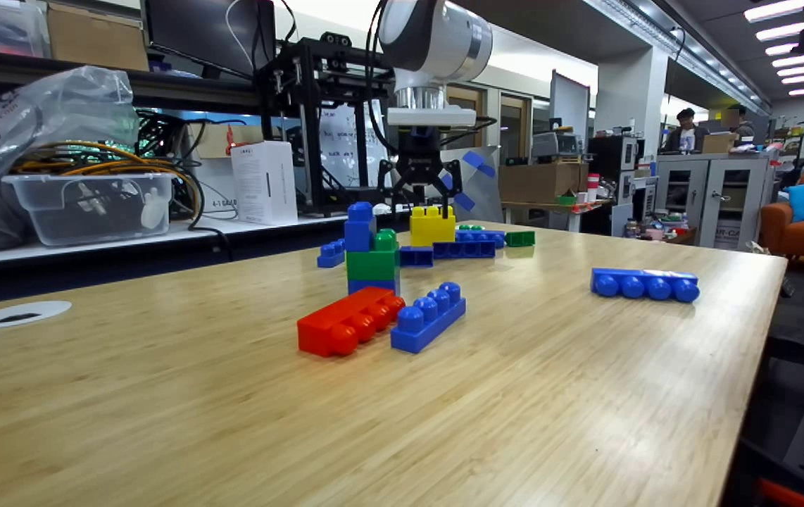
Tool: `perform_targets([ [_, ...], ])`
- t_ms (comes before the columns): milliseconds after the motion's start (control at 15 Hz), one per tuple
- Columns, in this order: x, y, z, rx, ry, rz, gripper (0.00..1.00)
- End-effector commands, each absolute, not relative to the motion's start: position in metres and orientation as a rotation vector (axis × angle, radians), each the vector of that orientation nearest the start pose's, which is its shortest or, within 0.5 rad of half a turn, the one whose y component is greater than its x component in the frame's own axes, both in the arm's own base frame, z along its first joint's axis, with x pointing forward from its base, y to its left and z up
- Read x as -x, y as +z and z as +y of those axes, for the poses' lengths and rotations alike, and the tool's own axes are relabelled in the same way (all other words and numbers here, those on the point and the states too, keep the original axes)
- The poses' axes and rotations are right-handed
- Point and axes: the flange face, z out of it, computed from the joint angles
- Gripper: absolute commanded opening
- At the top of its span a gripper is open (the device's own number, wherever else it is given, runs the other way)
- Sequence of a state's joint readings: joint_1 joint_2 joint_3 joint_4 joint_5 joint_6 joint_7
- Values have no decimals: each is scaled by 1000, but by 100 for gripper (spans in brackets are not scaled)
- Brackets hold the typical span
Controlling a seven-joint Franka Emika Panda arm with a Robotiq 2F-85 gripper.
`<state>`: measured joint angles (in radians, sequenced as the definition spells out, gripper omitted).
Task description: Stack the blue block on the blue and green blocks.
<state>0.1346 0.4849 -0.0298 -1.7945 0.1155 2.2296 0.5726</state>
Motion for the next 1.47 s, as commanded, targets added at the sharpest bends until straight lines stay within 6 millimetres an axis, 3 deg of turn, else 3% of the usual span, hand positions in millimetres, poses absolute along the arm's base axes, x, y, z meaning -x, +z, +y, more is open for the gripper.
perform_targets([
  [0,-640,268,63,2925,102,890,100],
  [533,-643,258,56,2920,113,903,100],
  [1000,-661,270,61,2821,185,840,100],
  [1400,-670,266,46,2772,266,873,100],
])
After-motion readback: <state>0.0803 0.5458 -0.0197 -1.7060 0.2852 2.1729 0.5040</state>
